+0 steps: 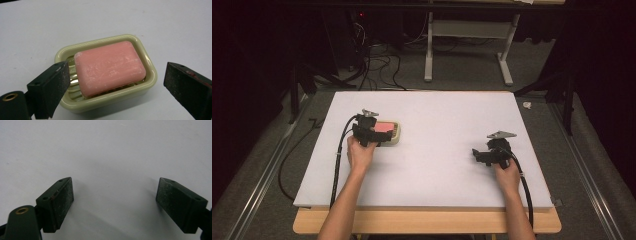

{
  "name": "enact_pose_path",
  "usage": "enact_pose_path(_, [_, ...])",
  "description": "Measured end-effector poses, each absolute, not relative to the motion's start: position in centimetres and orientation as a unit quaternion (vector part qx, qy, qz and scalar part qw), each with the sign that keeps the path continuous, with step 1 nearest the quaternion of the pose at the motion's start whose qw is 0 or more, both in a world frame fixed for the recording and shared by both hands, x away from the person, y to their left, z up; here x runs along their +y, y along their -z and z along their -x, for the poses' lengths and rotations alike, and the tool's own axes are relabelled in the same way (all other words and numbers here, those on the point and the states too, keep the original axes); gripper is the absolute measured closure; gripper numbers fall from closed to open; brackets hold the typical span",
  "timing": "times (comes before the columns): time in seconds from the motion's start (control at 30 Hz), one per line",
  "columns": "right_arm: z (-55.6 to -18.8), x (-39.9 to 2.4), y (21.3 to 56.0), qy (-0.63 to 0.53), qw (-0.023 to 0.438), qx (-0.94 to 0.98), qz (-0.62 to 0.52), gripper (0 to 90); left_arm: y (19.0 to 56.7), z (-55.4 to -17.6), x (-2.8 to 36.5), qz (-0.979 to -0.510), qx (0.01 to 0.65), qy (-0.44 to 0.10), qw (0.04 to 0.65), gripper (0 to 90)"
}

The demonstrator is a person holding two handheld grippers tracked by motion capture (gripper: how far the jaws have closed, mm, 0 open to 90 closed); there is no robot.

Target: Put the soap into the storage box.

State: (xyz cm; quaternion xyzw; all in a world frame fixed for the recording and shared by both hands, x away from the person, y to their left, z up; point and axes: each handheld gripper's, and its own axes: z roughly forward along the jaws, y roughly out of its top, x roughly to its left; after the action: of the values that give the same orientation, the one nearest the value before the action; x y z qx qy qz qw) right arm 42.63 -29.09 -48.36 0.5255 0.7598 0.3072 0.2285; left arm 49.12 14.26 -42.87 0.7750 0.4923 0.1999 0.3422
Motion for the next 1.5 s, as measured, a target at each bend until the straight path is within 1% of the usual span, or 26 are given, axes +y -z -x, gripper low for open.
enact_pose_path(0.3, [-42.6, -29.1, 48.4, -0.308, 0.228, 0.76, -0.525, 15.3, 41.9, -47.8, 14.7, -0.775, 0.48, -0.207, 0.355, 8.7])
enact_pose_path(0.7, [-42.6, -29.1, 48.4, -0.307, 0.228, 0.76, -0.526, 15.4, 40.6, -46.3, 15.1, -0.77, 0.468, -0.203, 0.384, 9.4])
enact_pose_path(1.13, [-42.6, -29.1, 48.4, -0.307, 0.228, 0.76, -0.525, 15.4, 40.3, -44.8, 15.5, -0.761, 0.467, -0.195, 0.407, 9.9])
enact_pose_path(1.3, [-42.6, -29.1, 48.4, -0.307, 0.228, 0.76, -0.525, 15.4, 40.2, -44.2, 15.4, -0.765, 0.462, -0.203, 0.399, 10.0])
enact_pose_path(1.5, [-42.6, -29.1, 48.4, -0.307, 0.228, 0.76, -0.526, 15.4, 40.2, -43.5, 15.4, -0.762, 0.461, -0.2, 0.408, 10.0])
